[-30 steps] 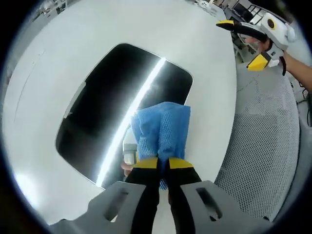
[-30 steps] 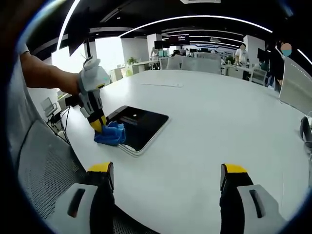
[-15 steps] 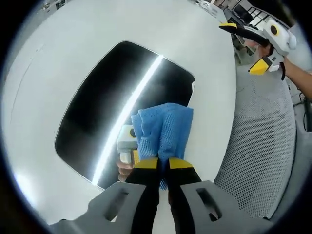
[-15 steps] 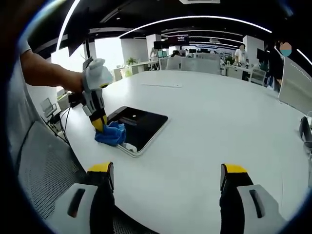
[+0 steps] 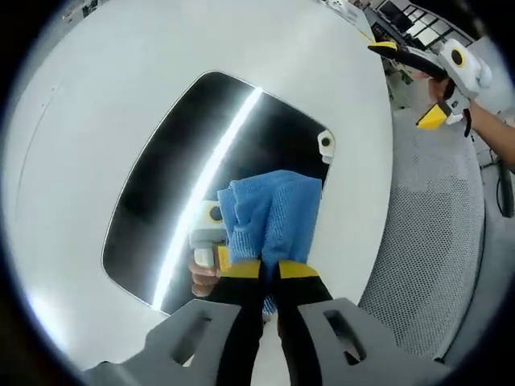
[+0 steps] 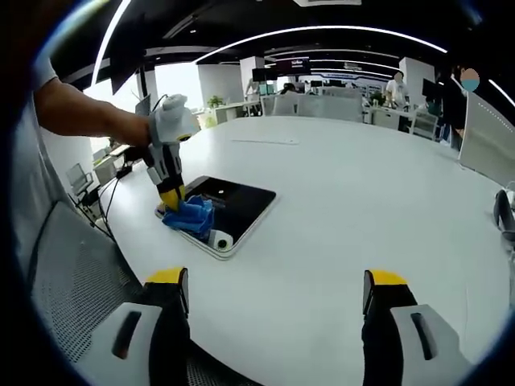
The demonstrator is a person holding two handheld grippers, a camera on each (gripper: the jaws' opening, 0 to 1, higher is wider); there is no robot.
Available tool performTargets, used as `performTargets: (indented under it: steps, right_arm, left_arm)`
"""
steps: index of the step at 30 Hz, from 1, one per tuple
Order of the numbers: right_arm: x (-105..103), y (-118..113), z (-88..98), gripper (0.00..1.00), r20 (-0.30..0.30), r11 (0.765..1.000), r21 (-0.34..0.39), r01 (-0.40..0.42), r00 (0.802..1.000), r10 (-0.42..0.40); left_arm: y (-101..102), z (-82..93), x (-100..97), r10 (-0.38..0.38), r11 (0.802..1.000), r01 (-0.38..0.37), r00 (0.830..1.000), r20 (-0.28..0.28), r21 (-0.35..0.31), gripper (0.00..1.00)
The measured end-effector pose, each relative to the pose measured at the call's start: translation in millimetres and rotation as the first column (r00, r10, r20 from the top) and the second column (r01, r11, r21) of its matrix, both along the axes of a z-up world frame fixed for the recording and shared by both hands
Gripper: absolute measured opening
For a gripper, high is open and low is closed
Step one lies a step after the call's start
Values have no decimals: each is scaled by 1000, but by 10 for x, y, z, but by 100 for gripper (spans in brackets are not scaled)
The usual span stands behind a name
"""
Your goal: Wipe the mirror surface with the cleaning cloth until all visible marks leave the cleaned area.
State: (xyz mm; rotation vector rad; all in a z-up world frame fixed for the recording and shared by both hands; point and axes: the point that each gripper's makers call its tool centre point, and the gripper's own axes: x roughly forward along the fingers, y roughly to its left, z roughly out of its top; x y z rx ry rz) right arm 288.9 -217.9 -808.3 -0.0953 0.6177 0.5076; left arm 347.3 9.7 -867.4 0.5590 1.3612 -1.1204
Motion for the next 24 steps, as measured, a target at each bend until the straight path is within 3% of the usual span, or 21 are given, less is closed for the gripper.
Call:
performTargets:
  steps: [9,19,24]
  right_arm:
    - [-6,3,-22,87,-12,1000,-1,-2,1000,2]
    - [-12,0,-40,87,-23,1000,-2,1,1000,-1]
    - [-7,-12,-50,87,-26,1000,-2,5,1000,-5]
  left_arm:
    - [9,-6,232,-12,1000,12,1000,17,4,3]
    - [-14,11,521,-28,999,27,997,76,16,3]
    - [-35,3,675,-74,997,72,991,112,23,3]
